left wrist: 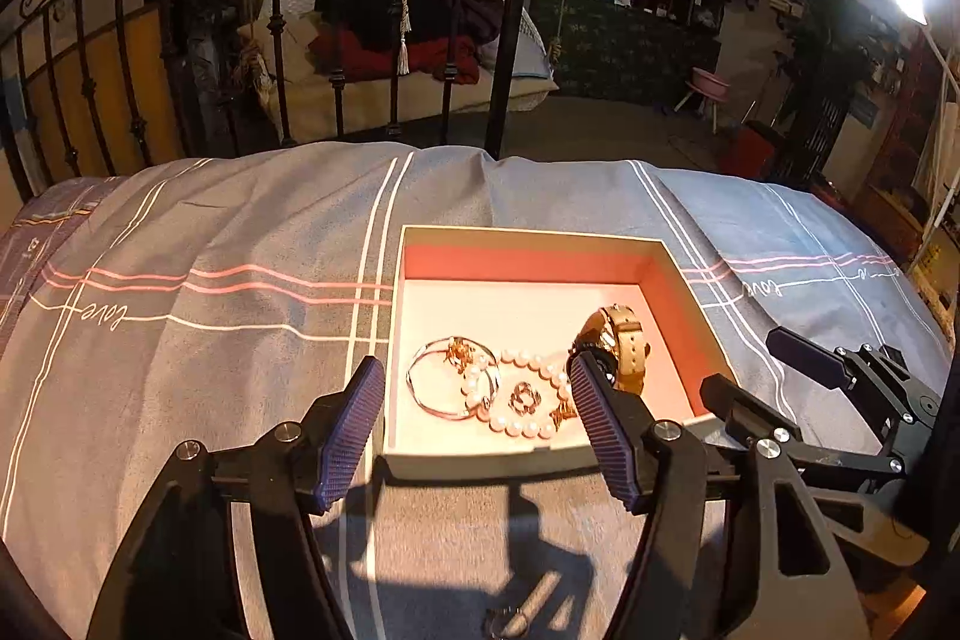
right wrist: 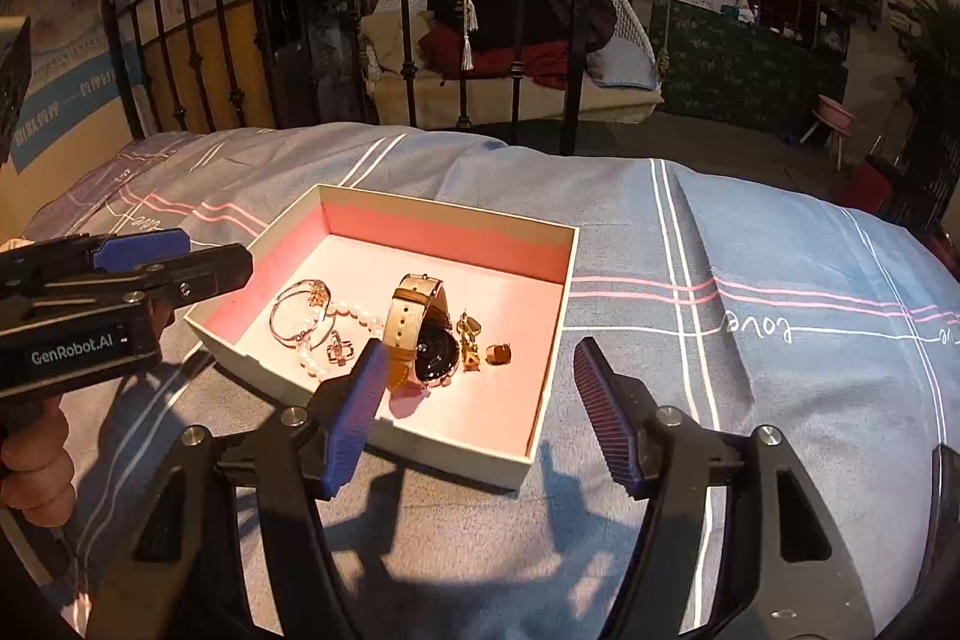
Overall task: Organize jewelry
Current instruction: 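Carry the bangle and gold ring into the box while both tools open to release, then grasp the small silver ring with the left tool while the right tool approaches the gold brooch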
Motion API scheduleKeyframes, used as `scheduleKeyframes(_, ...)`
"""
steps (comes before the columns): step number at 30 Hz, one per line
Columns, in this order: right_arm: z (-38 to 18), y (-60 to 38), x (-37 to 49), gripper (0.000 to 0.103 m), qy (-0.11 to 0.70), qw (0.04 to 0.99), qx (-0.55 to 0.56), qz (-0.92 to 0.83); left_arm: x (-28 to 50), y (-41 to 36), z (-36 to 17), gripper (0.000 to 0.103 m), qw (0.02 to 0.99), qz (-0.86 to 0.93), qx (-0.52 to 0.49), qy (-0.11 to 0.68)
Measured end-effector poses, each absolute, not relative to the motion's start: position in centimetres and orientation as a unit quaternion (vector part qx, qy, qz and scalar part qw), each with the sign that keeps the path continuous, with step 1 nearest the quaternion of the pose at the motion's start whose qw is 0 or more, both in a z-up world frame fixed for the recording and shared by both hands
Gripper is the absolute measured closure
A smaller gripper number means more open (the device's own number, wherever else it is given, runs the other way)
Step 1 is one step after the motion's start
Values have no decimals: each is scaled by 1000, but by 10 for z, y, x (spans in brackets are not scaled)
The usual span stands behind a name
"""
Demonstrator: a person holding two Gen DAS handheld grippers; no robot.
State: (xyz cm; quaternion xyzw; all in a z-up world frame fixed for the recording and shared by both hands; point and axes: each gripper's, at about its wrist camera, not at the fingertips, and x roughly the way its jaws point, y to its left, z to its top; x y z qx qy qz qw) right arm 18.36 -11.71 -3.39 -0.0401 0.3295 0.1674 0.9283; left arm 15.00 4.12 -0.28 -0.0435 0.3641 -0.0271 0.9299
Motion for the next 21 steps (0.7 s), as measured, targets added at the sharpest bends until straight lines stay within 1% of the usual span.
scheduleKeyframes(2, -39, -125, 164, 35, 333, 928, -33, 167, 129, 42, -11, 37, 928, -30, -49, 367)
scheduleKeyframes(4, -51, -132, 146, 29, 345, 922, -24, 173, 110, 40, -26, 37, 923, -32, -51, 380)
scheduleKeyframes(5, -57, -134, 139, 24, 353, 919, -22, 175, 105, 39, -34, 37, 920, -32, -51, 388)
scheduleKeyframes(9, -69, -136, 123, 23, 370, 911, -25, 182, 92, 32, -61, 37, 909, -22, -47, 414)
scheduleKeyframes(12, -70, -135, 120, 23, 371, 910, -25, 181, 94, 26, -68, 41, 905, -7, -26, 424)
scheduleKeyframes(13, -71, -135, 119, 23, 372, 910, -24, 182, 95, 23, -68, 48, 904, -7, -19, 426)
scheduleKeyframes(15, -72, -134, 118, 23, 374, 909, -25, 181, 96, 17, -70, 57, 902, -1, -1, 431)
scheduleKeyframes(16, -73, -134, 117, 23, 374, 909, -25, 180, 96, 15, -71, 64, 903, -4, 5, 430)
scheduleKeyframes(17, -73, -133, 116, 23, 374, 909, -26, 180, 96, 14, -71, 74, 904, -4, 10, 428)
scheduleKeyframes(19, -73, -132, 115, 23, 377, 908, -30, 183, 93, 15, -72, 87, 906, -4, 12, 422)
scheduleKeyframes(20, -73, -130, 115, 23, 379, 906, -32, 186, 93, 18, -72, 91, 907, -4, 6, 420)
scheduleKeyframes(21, -74, -126, 115, 23, 382, 904, -35, 189, 92, 22, -72, 92, 908, -4, -6, 419)
